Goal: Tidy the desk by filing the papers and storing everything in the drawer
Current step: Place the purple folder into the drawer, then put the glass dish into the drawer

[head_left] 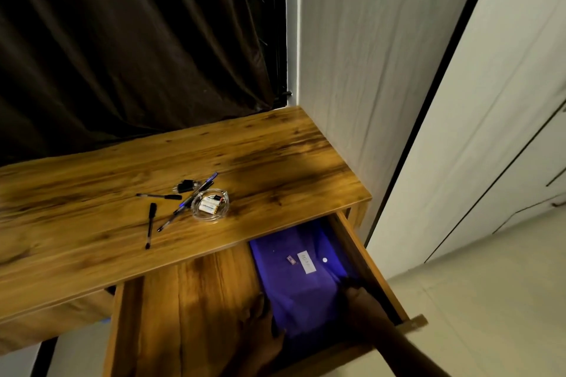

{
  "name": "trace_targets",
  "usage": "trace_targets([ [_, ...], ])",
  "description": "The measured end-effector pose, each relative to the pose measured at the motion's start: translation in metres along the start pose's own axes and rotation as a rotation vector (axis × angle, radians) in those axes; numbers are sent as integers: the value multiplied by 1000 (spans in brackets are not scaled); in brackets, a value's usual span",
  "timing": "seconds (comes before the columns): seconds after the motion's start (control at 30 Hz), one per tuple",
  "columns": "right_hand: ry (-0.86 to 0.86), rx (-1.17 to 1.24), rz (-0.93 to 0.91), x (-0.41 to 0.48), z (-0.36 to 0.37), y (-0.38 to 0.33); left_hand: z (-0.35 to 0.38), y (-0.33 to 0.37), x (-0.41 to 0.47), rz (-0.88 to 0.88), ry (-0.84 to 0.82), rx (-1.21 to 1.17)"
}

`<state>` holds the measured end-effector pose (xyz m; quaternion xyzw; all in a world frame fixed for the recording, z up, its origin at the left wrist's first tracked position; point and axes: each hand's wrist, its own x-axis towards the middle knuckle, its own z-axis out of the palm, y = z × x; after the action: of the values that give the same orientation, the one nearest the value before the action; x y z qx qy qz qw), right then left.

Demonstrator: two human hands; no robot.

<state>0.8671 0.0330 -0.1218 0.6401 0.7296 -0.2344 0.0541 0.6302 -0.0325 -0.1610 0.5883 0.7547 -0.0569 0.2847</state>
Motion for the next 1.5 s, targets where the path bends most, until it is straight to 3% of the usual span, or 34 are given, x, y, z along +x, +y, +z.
trace_targets([
  [0.1,94,-123,-35,0,1,-1,-10,2,-5,16,-41,35],
  [0.33,80,-85,-98,2,8,4,-5,-15,1,128,-88,123],
  [0.47,50,15,-57,-1,5,0,-9,-23,-3,260,207,79],
  [0.57,111,101,-20,0,6,0,-23,-33,-15,205,84,-119],
  [0.7,146,115,23,4,4,-3,-51,-82,-30,138,301,-199],
  [0.83,283,87,-88,18,-1,-27,-82,-153,-42,60,407,-59],
  [1.03,310,81,-295,48,-29,-132,-103,-227,-53,-110,556,-1],
  [1.2,245,46,-482,91,-46,-231,-97,-249,-47,-98,606,-115],
  [1.27,307,-26,-577,107,-54,-268,-88,-252,-44,-59,619,-184],
  [1.37,353,56,-511,119,-67,-310,-79,-259,-38,-34,650,-260],
  [1.5,160,-103,-340,143,-70,-339,-76,-270,-28,93,666,-339],
])
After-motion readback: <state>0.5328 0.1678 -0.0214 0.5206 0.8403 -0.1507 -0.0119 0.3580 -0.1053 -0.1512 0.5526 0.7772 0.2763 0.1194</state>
